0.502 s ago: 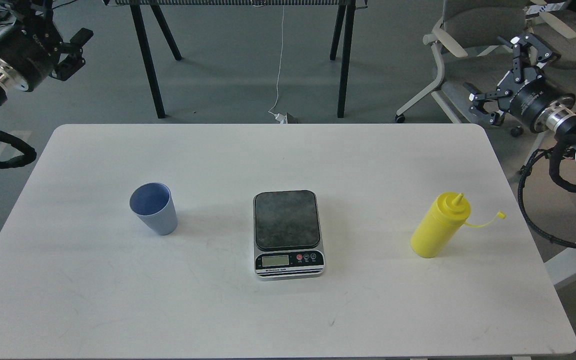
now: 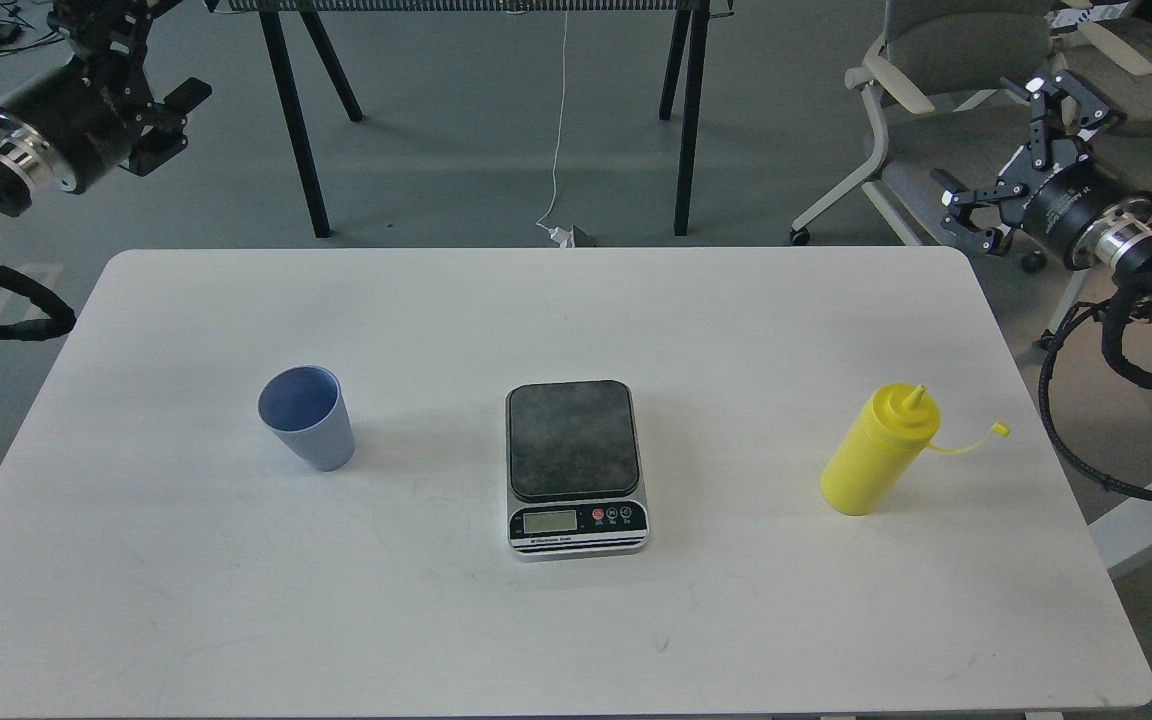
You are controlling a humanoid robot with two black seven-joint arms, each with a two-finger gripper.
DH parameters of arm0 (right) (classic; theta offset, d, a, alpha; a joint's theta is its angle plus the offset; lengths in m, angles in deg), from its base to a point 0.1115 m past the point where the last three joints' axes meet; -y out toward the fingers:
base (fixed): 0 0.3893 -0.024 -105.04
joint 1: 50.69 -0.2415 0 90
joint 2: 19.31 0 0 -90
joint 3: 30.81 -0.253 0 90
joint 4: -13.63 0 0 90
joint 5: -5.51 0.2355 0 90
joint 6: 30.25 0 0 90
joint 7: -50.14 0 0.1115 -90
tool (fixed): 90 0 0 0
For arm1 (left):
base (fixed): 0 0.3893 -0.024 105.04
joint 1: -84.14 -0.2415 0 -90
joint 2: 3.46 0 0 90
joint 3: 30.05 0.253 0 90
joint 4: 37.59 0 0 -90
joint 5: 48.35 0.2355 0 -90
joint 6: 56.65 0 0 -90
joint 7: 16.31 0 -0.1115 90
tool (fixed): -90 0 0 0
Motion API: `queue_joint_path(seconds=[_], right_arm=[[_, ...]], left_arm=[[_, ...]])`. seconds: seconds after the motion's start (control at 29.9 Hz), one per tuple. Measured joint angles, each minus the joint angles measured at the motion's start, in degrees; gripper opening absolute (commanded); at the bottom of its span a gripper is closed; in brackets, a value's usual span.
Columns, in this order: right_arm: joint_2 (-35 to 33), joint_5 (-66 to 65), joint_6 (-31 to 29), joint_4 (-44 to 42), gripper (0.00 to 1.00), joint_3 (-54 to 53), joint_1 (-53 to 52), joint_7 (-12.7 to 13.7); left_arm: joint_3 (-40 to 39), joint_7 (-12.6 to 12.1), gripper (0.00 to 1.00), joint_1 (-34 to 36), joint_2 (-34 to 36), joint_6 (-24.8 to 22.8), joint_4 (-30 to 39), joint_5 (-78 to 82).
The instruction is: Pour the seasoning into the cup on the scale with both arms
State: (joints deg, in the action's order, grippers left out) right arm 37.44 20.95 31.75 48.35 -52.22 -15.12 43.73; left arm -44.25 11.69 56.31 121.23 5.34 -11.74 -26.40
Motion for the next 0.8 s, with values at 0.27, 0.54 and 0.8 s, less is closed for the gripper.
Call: queue_joint_path(seconds=[0.27,0.54,0.8], right_arm=[[0.3,-0.1,0.0,0.0,0.99,0.1,0.0,0.0],[0.9,-0.1,0.0,0.1,0.99,0.1,0.0,0.0],[0.9,-0.1,0.0,0.4,0.99,0.0,0.0,0.0]], left_arm=[[-2.2,0.0,1.00,2.7,-1.1,0.0,-5.3,-4.8],[-4.3,0.0,1.00,3.6,-4.1,0.0,-7.9,-6.6],[2.0,0.0,1.00,10.5,-2.3,0.0,-7.6,17.0]])
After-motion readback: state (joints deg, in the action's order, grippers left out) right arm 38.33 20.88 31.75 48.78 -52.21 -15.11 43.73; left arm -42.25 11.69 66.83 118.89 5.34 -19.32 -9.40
